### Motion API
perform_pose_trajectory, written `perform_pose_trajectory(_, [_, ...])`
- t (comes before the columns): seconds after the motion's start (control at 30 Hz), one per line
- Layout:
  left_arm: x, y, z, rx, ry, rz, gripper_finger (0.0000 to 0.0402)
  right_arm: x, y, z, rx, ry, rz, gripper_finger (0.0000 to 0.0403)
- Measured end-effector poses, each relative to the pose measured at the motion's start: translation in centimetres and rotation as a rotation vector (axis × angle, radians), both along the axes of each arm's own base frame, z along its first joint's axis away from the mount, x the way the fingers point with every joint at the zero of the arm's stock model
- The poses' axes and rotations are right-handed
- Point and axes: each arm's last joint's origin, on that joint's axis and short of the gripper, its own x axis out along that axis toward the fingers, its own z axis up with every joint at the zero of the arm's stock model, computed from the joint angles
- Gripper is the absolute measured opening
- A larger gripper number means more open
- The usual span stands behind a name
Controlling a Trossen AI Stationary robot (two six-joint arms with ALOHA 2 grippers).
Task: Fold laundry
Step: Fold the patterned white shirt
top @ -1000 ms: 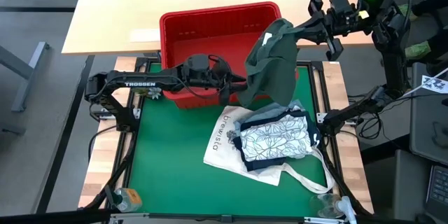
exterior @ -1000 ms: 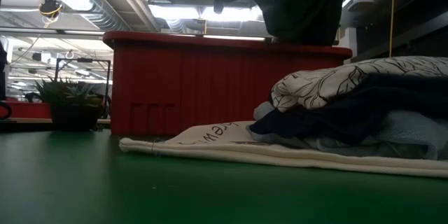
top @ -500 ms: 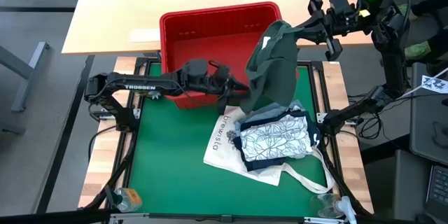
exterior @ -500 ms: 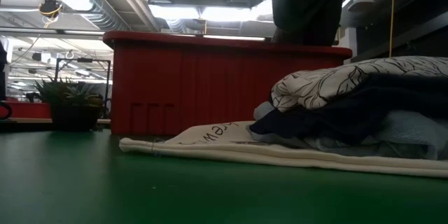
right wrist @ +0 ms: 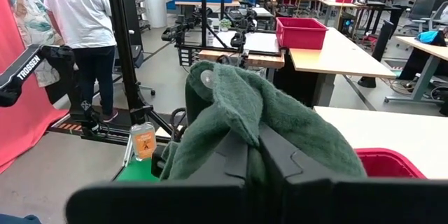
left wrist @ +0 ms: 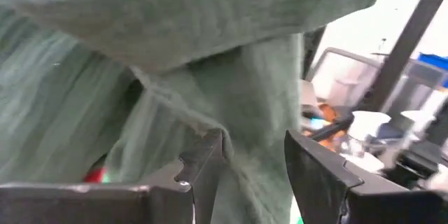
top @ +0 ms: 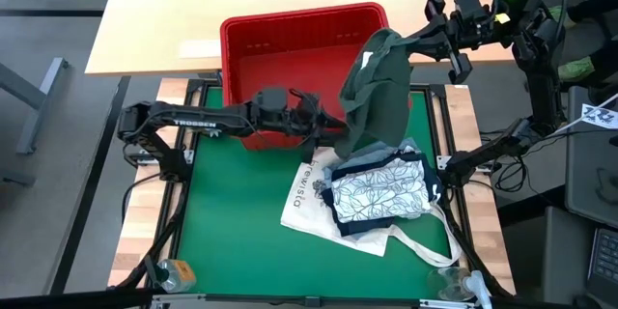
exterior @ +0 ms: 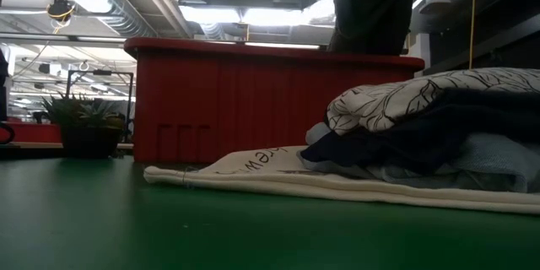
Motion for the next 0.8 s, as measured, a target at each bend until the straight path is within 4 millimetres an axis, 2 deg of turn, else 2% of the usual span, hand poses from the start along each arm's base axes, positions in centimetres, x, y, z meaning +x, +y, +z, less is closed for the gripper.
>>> perform_pose_trajectory(0.27, [0.1,0.4,-0.8,-0.009,0.067,0.177,0.0151,0.0,0.0,0.0,0.001,0.001,-0.001,0.0014])
perform_pose_trajectory(0.57, [0.8,0.2,-1.8,-0.057,0.095,0.076,0.0147,0.0,0.0,0.0,0.002,0.001,-0.001,0.0012])
perform_pose_trajectory(0.67, [0.8,0.2,-1.9,-0.061,0.099,0.050,0.0117,0.0,0.0,0.0,0.001,0.001,-0.001,0.0013])
perform_pose_trajectory(0.8, [0.8,0.2,-1.7,-0.054,0.078,0.060,0.0032,0.0,0.0,0.0,0.002,0.001,-0.001,0.0006])
